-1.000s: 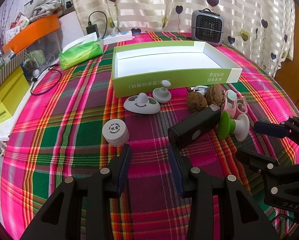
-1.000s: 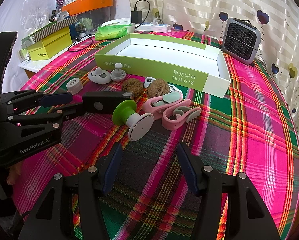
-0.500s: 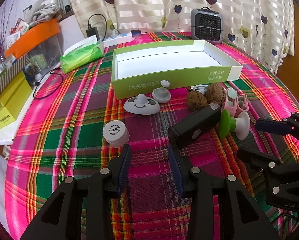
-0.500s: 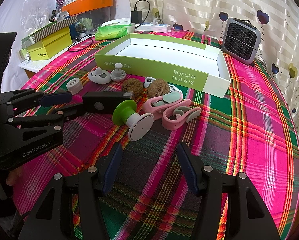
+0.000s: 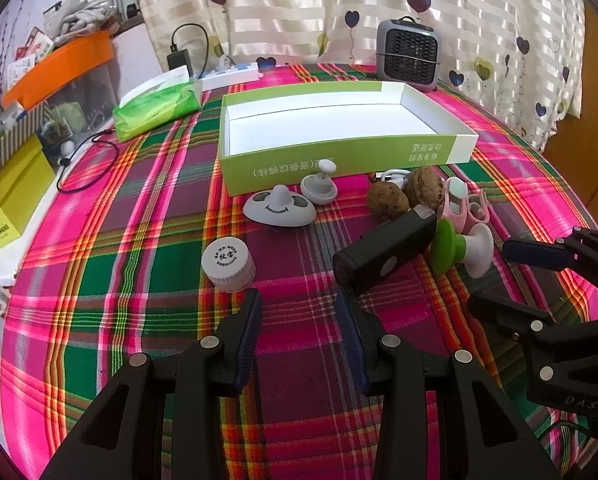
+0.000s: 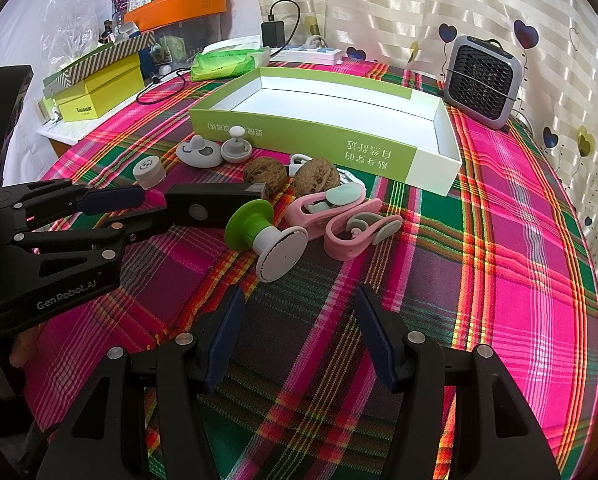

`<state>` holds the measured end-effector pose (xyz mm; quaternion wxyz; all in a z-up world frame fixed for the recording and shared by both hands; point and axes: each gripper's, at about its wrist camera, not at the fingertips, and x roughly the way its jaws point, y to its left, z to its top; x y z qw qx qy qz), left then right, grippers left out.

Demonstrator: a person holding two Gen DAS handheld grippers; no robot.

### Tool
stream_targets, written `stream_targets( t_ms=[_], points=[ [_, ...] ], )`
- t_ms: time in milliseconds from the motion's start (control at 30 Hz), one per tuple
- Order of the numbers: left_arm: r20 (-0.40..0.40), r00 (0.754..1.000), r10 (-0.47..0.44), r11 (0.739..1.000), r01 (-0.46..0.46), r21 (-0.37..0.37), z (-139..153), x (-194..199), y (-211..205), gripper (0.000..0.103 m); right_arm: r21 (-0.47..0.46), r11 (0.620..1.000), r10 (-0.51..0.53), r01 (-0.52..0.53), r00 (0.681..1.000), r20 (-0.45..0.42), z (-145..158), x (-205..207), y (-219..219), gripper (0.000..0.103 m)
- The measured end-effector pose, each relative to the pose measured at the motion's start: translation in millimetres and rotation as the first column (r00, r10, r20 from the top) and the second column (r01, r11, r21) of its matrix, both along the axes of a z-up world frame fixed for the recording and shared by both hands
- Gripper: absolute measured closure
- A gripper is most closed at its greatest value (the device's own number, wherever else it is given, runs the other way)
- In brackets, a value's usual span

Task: Organize objects
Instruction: 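Move the left gripper toward the black device while the right gripper approaches the green suction-cup holder, then close the left gripper on the black device while the right gripper grasps the green holder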

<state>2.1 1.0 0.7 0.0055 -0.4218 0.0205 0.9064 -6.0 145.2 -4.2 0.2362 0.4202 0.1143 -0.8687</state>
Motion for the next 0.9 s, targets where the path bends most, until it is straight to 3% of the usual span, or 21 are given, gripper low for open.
stream_targets(
  t_ms=[900],
  points=[
    [0.0, 0.995, -0.096, 0.995, 0.096, 0.026, 0, 5, 13, 0.066, -0.009, 1.0, 0.006, -0.006, 1.0, 0.005, 0, 0, 0, 0.045]
  ],
)
